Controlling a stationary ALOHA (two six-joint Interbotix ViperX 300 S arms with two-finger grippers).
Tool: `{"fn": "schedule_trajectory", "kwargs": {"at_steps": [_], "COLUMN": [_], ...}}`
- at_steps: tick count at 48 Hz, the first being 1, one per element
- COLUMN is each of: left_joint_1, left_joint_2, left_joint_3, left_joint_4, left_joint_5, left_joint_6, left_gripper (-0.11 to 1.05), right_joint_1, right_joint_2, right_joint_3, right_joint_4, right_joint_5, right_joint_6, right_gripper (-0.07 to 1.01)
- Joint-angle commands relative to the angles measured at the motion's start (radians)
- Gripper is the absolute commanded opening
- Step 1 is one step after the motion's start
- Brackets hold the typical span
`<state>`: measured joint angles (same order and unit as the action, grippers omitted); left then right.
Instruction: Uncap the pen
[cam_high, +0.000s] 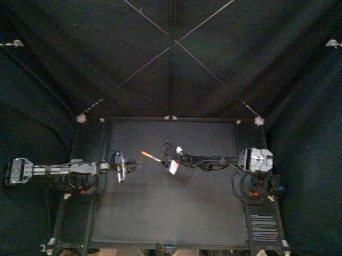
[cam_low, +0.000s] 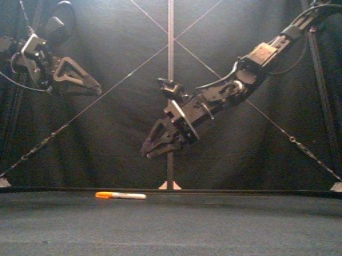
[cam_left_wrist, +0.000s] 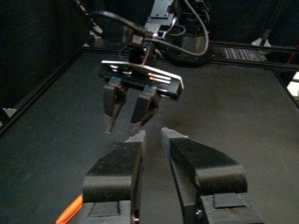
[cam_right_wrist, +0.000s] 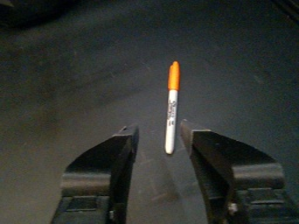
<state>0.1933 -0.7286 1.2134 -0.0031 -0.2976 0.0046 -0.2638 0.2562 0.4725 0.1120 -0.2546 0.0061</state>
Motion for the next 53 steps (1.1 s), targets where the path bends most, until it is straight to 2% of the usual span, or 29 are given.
{"fn": "schedule_trajectory", "kwargs": {"at_steps": [1,7,16,20,41,45,53], "left_joint_1": [0.005,0.006,0.008,0.006,0.008,0.008,0.008], "left_joint_2": [0.002,0.002,0.002,0.002,0.002,0.002,0.002], "left_joint_3": [-0.015,-0.014,-0.012,-0.012,-0.012,-0.012,-0.012], "left_joint_4": [0.003,0.003,0.003,0.003,0.003,0.003,0.002], "left_joint_5": [-0.008,-0.006,-0.002,-0.002,0.000,-0.002,0.000], "left_joint_6": [0.0015,0.0015,0.0015,0.0015,0.0015,0.0015,0.0015], "left_gripper": [0.73,0.79,0.80,0.80,0.80,0.80,0.80], "right_joint_1": [-0.017,-0.018,-0.029,-0.029,-0.052,-0.052,-0.048], "right_joint_2": [0.018,0.066,0.129,0.150,0.218,0.224,0.225], "right_joint_3": [-0.077,-0.132,-0.204,-0.227,-0.261,-0.261,-0.258], "right_joint_4": [-0.002,-0.005,-0.032,-0.031,-0.023,-0.023,-0.029], "right_joint_5": [0.034,0.080,0.152,0.167,0.247,0.262,0.290], "right_joint_6": [-0.002,-0.005,0.002,0.003,0.006,0.006,0.005], "right_gripper": [0.89,0.89,0.88,0.88,0.84,0.80,0.59]}}
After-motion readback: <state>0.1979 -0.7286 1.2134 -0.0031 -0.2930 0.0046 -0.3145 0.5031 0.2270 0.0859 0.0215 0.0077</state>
